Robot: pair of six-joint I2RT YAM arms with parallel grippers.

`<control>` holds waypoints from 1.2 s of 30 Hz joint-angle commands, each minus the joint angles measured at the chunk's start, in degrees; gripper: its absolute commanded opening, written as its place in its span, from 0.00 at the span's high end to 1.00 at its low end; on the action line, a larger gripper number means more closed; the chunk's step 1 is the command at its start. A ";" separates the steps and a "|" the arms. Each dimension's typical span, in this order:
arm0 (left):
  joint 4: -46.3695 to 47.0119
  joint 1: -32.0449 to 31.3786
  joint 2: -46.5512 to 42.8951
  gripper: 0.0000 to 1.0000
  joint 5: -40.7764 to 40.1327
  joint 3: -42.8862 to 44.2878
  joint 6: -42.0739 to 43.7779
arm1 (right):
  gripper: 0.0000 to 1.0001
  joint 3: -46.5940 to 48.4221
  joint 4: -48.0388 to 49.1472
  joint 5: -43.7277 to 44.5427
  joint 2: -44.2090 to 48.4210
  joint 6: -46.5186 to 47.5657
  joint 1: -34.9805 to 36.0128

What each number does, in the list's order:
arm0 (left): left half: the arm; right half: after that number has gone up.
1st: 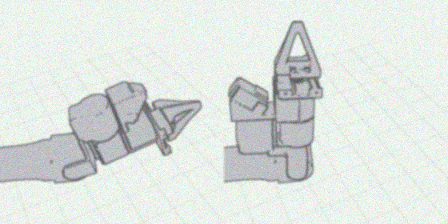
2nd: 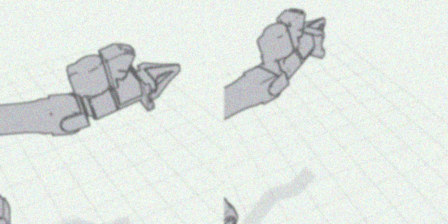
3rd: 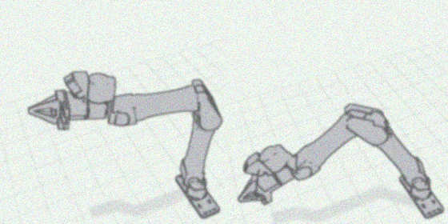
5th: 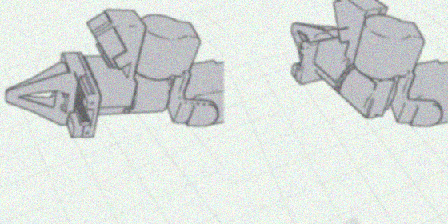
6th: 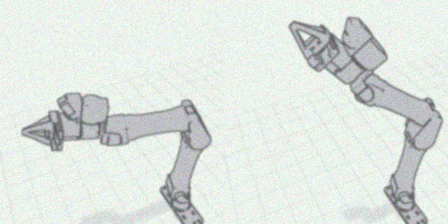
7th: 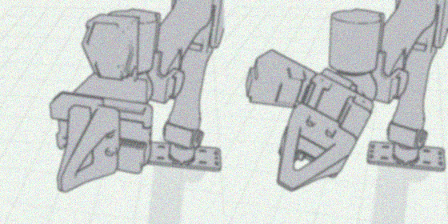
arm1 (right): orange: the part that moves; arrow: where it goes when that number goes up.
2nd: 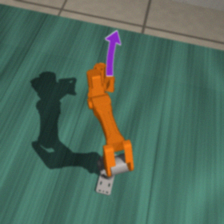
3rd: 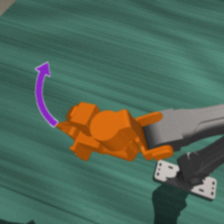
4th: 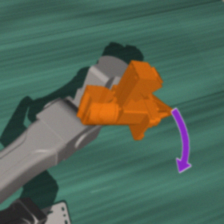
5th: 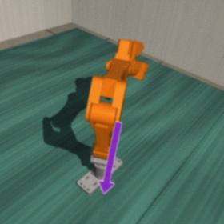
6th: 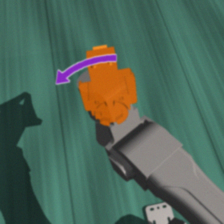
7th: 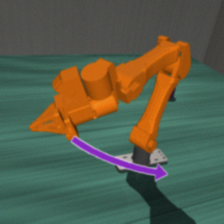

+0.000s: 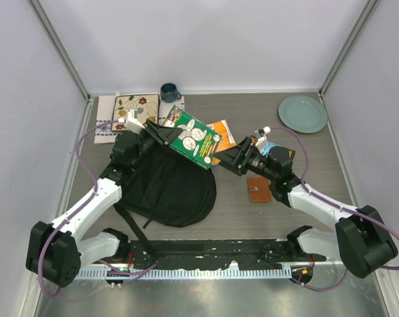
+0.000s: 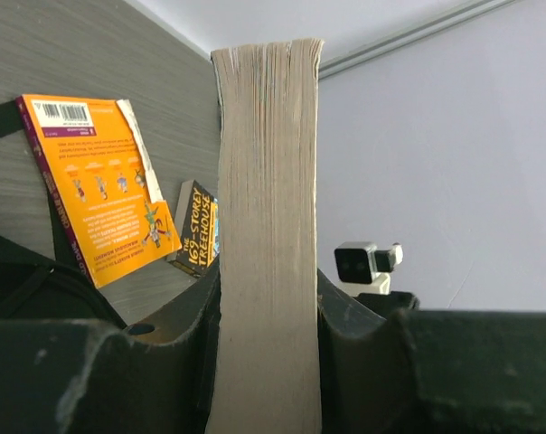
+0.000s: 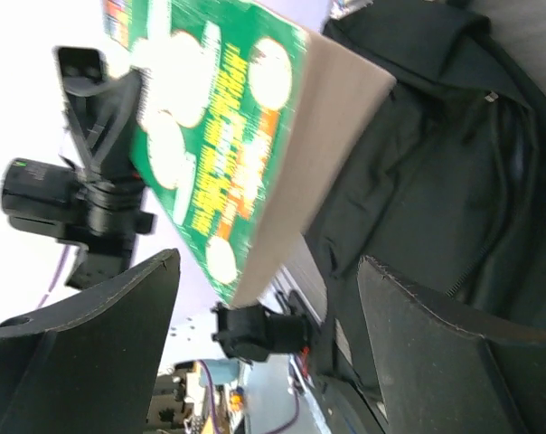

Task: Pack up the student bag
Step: Pick up the book from the center of the board.

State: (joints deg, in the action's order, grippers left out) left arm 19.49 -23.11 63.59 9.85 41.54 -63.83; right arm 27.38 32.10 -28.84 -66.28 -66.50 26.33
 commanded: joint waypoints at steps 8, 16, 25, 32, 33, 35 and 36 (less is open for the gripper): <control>15.66 0.00 -1.72 1.00 0.17 -2.25 -6.39 | 0.15 2.68 27.38 0.89 -9.21 -12.33 1.01; 15.41 0.00 -1.98 1.00 0.35 -1.90 -5.69 | 0.15 2.33 27.67 0.80 -10.89 -13.22 1.18; 24.01 0.00 2.76 1.00 6.49 -2.78 -10.43 | 0.15 5.58 37.76 0.10 -17.29 -17.25 1.27; 26.83 -0.09 3.38 1.00 5.98 -5.24 -11.58 | 0.45 5.50 48.67 1.94 -20.64 -20.51 1.27; 26.57 0.00 3.29 1.00 5.89 -5.33 -11.49 | 0.51 5.15 48.76 2.03 -20.47 -20.69 1.36; 25.09 0.00 3.38 1.00 5.54 -5.24 -10.70 | 0.83 4.88 48.76 2.03 -20.38 -20.69 1.27; 24.38 0.00 3.47 0.93 5.71 -4.98 -10.09 | 0.97 4.36 48.85 2.12 -20.03 -20.60 1.27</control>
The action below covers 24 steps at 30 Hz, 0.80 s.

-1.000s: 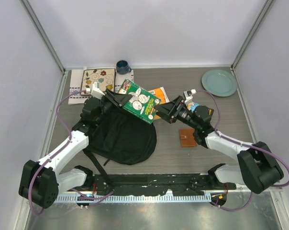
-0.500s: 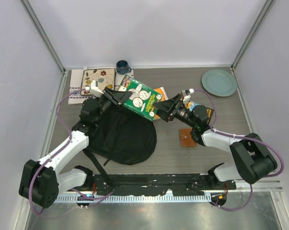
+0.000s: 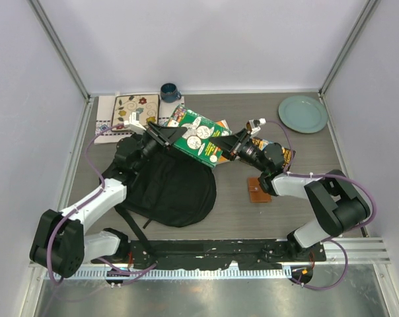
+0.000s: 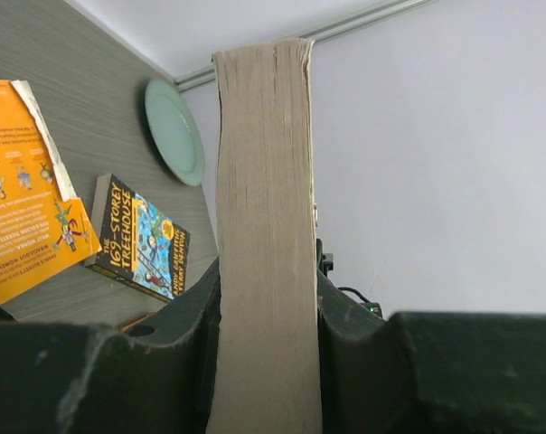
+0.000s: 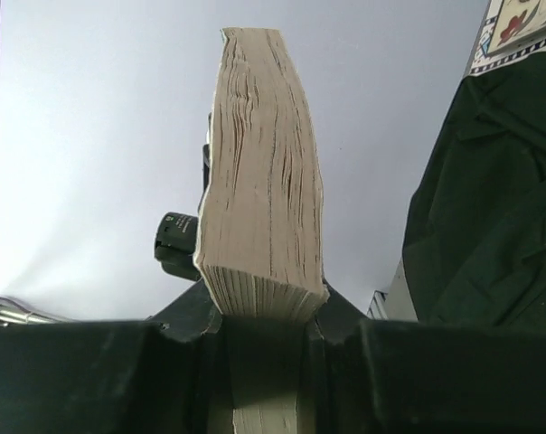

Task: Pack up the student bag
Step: Pick up the book from the center of the board, then place the book in the student bag.

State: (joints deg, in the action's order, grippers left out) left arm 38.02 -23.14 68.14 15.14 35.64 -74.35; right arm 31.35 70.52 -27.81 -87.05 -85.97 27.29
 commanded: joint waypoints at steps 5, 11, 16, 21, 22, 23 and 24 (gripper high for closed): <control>-14.24 -0.24 -1.34 0.17 1.83 7.15 12.42 | 0.99 -2.78 -1.84 3.28 7.57 6.14 -1.62; -42.65 -5.85 -1.43 0.00 -6.07 13.84 30.29 | 0.99 -1.57 -48.85 18.82 27.08 25.21 -5.75; -49.52 -16.66 -0.12 0.00 -14.60 13.32 36.46 | 0.99 2.74 -70.12 31.46 34.92 34.90 -6.81; -50.32 -22.56 3.66 0.01 -16.17 13.05 37.25 | 1.00 3.45 -77.02 37.83 39.31 37.37 -7.60; -50.32 -23.00 4.62 0.02 -16.19 13.14 37.87 | 0.99 3.54 -77.63 37.83 39.67 37.63 -7.69; -50.41 -23.36 5.07 0.03 -15.76 13.23 38.39 | 0.99 3.89 -77.81 37.83 39.76 37.72 -7.69; -50.33 -23.79 5.77 0.05 -15.32 13.58 38.75 | 0.99 4.06 -77.99 37.66 40.02 37.72 -7.78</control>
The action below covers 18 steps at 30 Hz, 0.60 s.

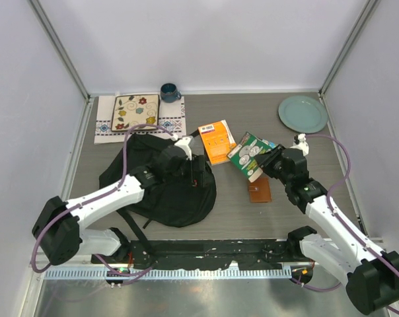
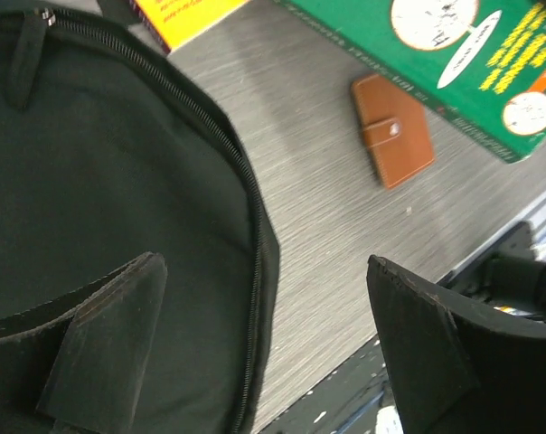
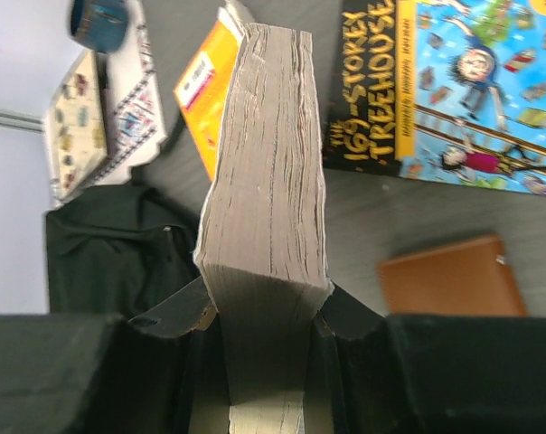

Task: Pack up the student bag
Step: Place the book in the student bag.

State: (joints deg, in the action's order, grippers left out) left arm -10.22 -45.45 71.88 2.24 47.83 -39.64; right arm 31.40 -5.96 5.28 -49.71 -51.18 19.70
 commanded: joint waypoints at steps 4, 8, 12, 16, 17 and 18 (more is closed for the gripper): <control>-3.40 -2.18 5.28 0.20 0.30 2.88 6.06 | 0.99 4.55 -2.13 4.57 2.87 3.01 -0.11; -4.98 -3.24 9.24 0.37 1.54 4.89 7.64 | 0.99 5.16 -2.13 3.95 2.78 3.36 -0.19; -5.16 -4.47 11.17 0.37 1.63 5.78 7.21 | 0.99 5.43 -2.22 3.34 2.61 3.45 -0.19; -4.28 -5.17 12.76 0.35 2.07 6.30 6.50 | 0.99 5.43 -2.22 2.72 2.16 3.45 -0.19; -4.28 -5.35 13.11 0.35 2.07 6.57 6.50 | 0.99 5.34 -2.22 2.55 2.08 3.37 -0.19; -4.20 -5.44 13.90 0.35 1.89 6.74 6.33 | 1.00 5.34 -2.22 2.37 2.08 3.37 -0.19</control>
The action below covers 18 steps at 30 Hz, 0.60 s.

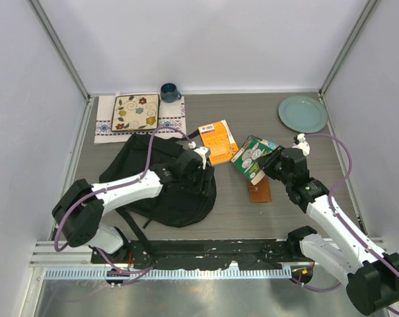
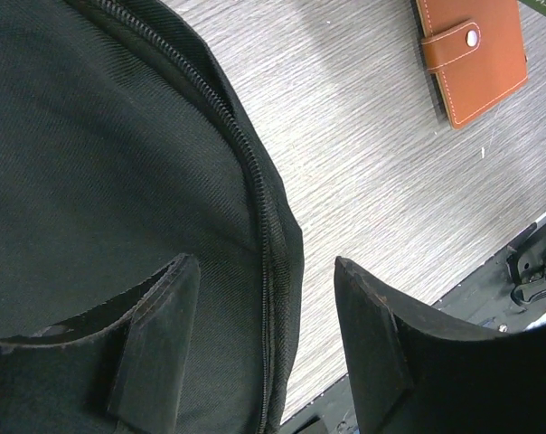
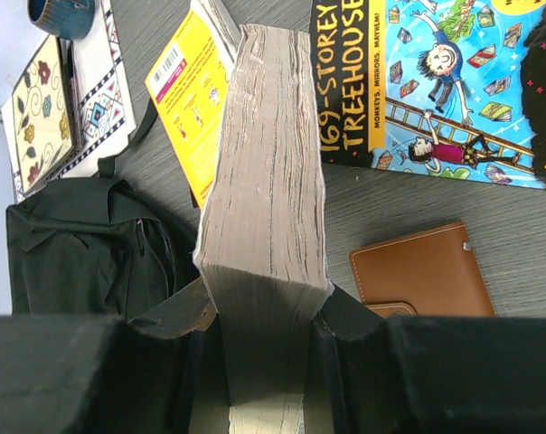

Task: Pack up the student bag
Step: Place the book in the student bag.

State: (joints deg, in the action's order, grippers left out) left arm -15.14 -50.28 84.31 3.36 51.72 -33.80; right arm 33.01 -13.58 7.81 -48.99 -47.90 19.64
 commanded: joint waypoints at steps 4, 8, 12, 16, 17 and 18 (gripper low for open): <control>0.63 -0.78 2.70 0.51 0.34 3.21 0.14 | 0.99 3.46 5.50 -0.52 1.53 0.09 -0.13; 0.46 -0.87 3.14 0.71 -0.01 3.56 -0.04 | 0.99 3.11 5.24 -0.61 1.79 0.09 -0.13; -0.24 -0.87 3.49 0.88 -0.37 4.26 0.23 | 0.99 3.20 5.32 -0.69 1.80 0.17 -0.13; -0.77 -0.96 3.14 1.00 -0.72 4.53 0.23 | 1.00 3.28 5.32 -0.87 1.80 0.17 -0.13; -1.03 -0.96 2.70 1.00 -0.81 4.70 0.40 | 0.99 3.37 5.24 -0.87 1.80 0.09 -0.13; -1.82 -0.87 2.35 1.00 -1.50 4.96 0.40 | 1.00 3.46 5.23 -0.96 1.88 0.26 -0.21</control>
State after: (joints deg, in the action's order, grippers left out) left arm -15.99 -50.96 87.53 3.42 54.06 -34.00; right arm 33.01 -13.80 6.96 -48.99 -47.88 19.64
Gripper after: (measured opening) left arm 0.013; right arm 0.324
